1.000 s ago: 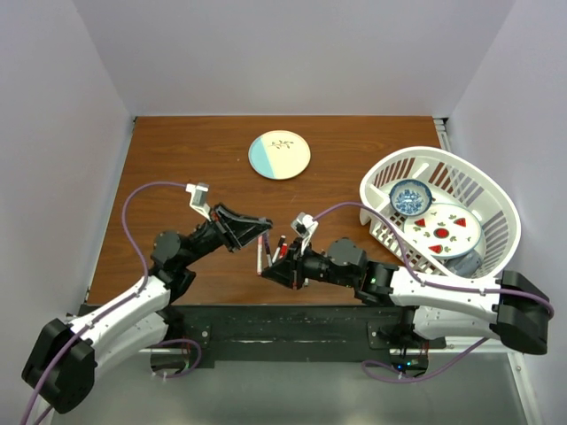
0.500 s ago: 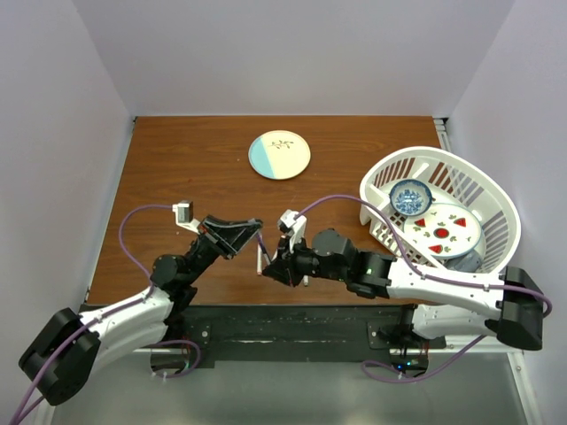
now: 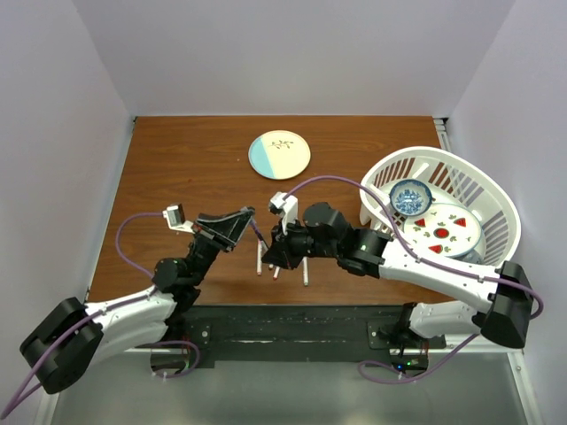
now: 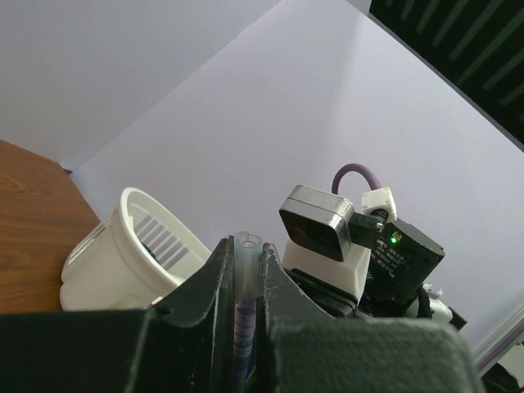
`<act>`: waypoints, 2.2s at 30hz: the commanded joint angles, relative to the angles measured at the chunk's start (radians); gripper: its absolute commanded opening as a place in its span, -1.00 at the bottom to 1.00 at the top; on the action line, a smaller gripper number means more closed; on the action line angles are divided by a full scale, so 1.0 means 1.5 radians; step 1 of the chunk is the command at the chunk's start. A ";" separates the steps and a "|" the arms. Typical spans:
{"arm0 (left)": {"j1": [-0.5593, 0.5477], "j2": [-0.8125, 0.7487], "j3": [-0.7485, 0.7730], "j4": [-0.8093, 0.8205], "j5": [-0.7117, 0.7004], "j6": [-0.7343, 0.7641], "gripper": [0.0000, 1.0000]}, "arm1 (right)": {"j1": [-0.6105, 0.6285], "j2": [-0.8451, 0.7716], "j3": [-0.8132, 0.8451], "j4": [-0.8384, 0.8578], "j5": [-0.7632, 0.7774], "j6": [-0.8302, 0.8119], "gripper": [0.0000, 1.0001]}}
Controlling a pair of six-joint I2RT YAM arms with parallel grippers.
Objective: Insert the pens into the pen caps
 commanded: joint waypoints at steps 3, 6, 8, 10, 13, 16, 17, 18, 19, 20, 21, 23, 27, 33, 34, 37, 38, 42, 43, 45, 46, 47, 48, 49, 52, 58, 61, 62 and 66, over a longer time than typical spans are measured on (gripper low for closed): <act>-0.123 0.074 -0.153 -0.033 0.224 -0.008 -1.00 | -0.081 0.009 0.153 0.338 0.115 -0.001 -1.00; -0.137 0.096 -0.159 0.017 0.234 -0.018 -1.00 | -0.107 0.014 0.158 0.371 0.063 0.015 -1.00; -0.150 0.099 -0.164 0.021 0.227 -0.017 -1.00 | -0.127 0.012 0.162 0.390 0.036 0.038 -1.00; -0.158 0.098 -0.168 0.023 0.226 -0.012 -1.00 | -0.166 0.009 0.165 0.403 0.006 0.071 -1.00; -0.169 0.084 -0.171 0.008 0.225 -0.007 -1.00 | -0.201 0.006 0.184 0.404 -0.024 0.088 -1.00; -0.195 0.067 -0.153 -0.052 0.205 0.016 -1.00 | -0.205 0.008 0.209 0.391 -0.042 0.081 -1.00; -0.201 0.074 -0.138 -0.065 0.199 0.023 -1.00 | -0.206 0.019 0.226 0.384 -0.049 0.082 -1.00; -0.207 0.084 -0.133 -0.063 0.198 0.027 -1.00 | -0.205 0.026 0.233 0.382 -0.054 0.083 -1.00; -0.215 0.096 -0.126 -0.059 0.199 0.027 -1.00 | -0.205 0.035 0.239 0.383 -0.061 0.088 -1.00; -0.221 0.124 -0.121 -0.034 0.207 0.027 -1.00 | -0.205 0.050 0.251 0.380 -0.064 0.088 -1.00; -0.224 0.137 -0.118 -0.023 0.213 0.025 -1.00 | -0.208 0.057 0.258 0.375 -0.064 0.089 -1.00; -0.230 0.174 -0.131 0.024 0.213 0.012 -1.00 | -0.220 0.061 0.273 0.368 -0.066 0.091 -1.00; -0.230 0.201 -0.150 0.111 0.218 -0.017 -1.00 | -0.241 0.064 0.289 0.339 -0.091 0.084 -1.00; -0.147 0.073 -0.056 -0.034 0.243 -0.019 -1.00 | -0.237 0.018 0.122 0.383 -0.157 0.103 -1.00; -0.116 0.054 -0.021 -0.064 0.247 -0.013 -1.00 | -0.237 -0.008 0.065 0.385 -0.160 0.105 -1.00; -0.063 -0.020 0.051 -0.162 0.242 -0.004 -1.00 | -0.237 -0.079 -0.047 0.393 -0.152 0.110 -0.54; -0.053 -0.044 0.079 -0.239 0.243 0.022 -1.00 | -0.238 -0.098 -0.068 0.377 -0.152 0.110 -0.18; -0.004 -0.061 0.245 -0.519 0.208 0.155 -1.00 | -0.238 -0.211 -0.157 0.280 -0.150 0.099 0.88; 0.004 -0.058 0.292 -0.604 0.194 0.179 -1.00 | -0.238 -0.236 -0.192 0.255 -0.144 0.098 0.95; 0.032 -0.040 0.337 -0.698 0.142 0.243 -1.00 | -0.237 -0.312 -0.225 0.189 -0.113 0.100 0.98; 0.038 -0.029 0.377 -0.787 0.120 0.264 -1.00 | -0.238 -0.335 -0.255 0.171 -0.105 0.108 0.97; 0.048 0.001 0.397 -0.833 0.085 0.300 -1.00 | -0.238 -0.385 -0.269 0.153 -0.101 0.113 0.98; 0.066 0.021 0.417 -0.874 0.071 0.314 -1.00 | -0.237 -0.406 -0.280 0.143 -0.098 0.117 0.98; 0.073 0.040 0.449 -0.952 0.056 0.328 -1.00 | -0.237 -0.426 -0.296 0.131 -0.089 0.124 0.97; 0.113 0.123 0.476 -1.019 0.035 0.365 -1.00 | -0.238 -0.482 -0.299 0.097 -0.066 0.130 0.97; 0.133 0.225 0.458 -1.037 -0.040 0.376 -1.00 | -0.237 -0.502 -0.270 0.031 -0.062 0.123 0.98; 0.138 0.289 0.454 -1.048 -0.075 0.368 -1.00 | -0.238 -0.501 -0.266 0.023 -0.061 0.120 0.97; 0.138 0.300 0.450 -1.042 -0.079 0.361 -1.00 | -0.237 -0.500 -0.266 0.023 -0.066 0.120 0.98; 0.139 0.358 0.443 -1.016 -0.062 0.348 -0.92 | -0.237 -0.497 -0.262 0.014 -0.058 0.123 0.97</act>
